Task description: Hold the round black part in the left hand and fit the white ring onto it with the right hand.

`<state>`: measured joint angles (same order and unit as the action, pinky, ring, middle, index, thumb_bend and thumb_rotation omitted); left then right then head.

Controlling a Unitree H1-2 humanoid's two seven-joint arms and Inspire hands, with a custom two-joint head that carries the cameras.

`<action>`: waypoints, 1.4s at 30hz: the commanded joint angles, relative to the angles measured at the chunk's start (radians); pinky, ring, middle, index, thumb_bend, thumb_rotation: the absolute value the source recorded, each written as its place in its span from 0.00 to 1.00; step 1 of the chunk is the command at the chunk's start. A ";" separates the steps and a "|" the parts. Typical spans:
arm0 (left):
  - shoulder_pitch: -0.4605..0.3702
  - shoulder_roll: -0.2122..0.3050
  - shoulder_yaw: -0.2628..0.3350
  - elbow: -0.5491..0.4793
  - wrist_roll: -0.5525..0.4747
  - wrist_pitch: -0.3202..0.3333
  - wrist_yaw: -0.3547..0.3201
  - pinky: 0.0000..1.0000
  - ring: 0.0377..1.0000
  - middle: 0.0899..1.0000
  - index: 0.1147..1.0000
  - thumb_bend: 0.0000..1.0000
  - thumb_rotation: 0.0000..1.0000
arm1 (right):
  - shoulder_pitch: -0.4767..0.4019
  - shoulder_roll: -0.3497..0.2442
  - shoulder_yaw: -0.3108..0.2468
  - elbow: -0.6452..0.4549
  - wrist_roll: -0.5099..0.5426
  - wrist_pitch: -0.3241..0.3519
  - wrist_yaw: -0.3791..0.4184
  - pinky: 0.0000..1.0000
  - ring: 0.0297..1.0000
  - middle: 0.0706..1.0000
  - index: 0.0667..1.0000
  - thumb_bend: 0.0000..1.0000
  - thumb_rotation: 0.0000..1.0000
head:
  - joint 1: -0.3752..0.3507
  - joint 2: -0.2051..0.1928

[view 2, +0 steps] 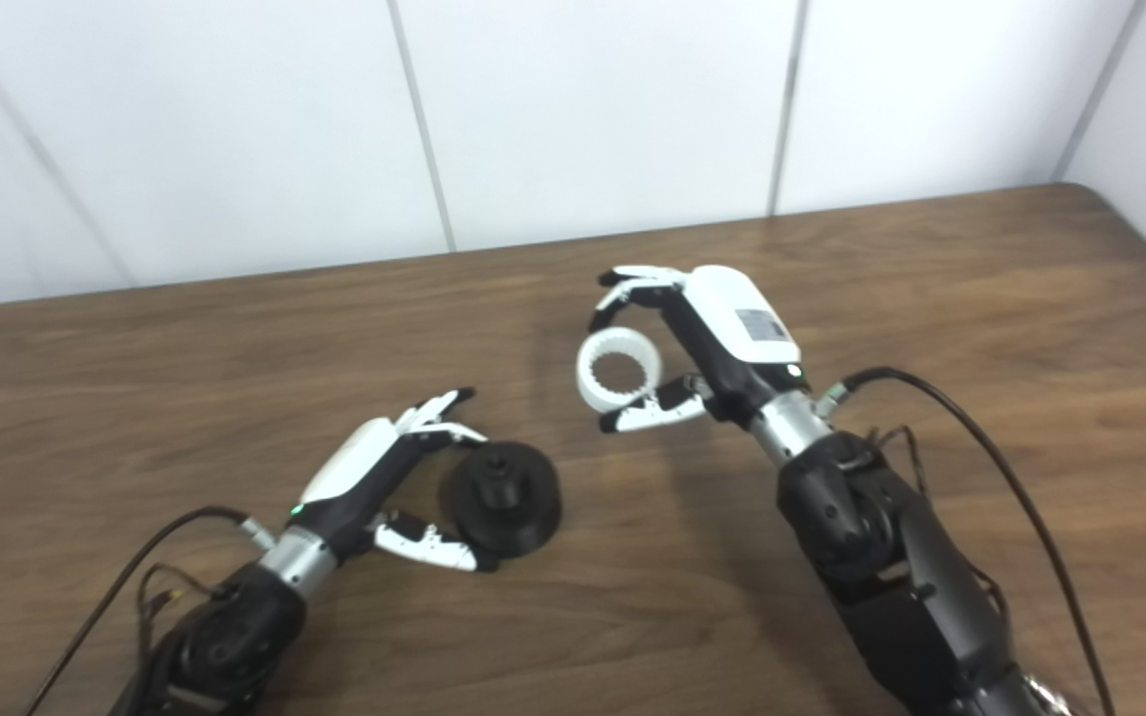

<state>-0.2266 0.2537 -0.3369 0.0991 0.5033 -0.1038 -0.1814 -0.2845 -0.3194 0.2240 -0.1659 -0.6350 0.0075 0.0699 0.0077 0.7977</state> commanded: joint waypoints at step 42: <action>-0.019 -0.005 -0.026 -0.039 0.029 0.036 -0.019 1.00 1.00 1.00 0.59 0.97 0.32 | 0.027 0.145 0.154 -0.048 0.003 -0.091 0.096 0.83 0.82 0.79 0.45 0.52 0.14 | 0.014 0.013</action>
<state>-0.2319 0.2488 -0.3531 0.0792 0.5239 -0.0699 -0.1836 -0.2302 -0.1820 0.3805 -0.2084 -0.6300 -0.0568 0.1735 0.0215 0.8099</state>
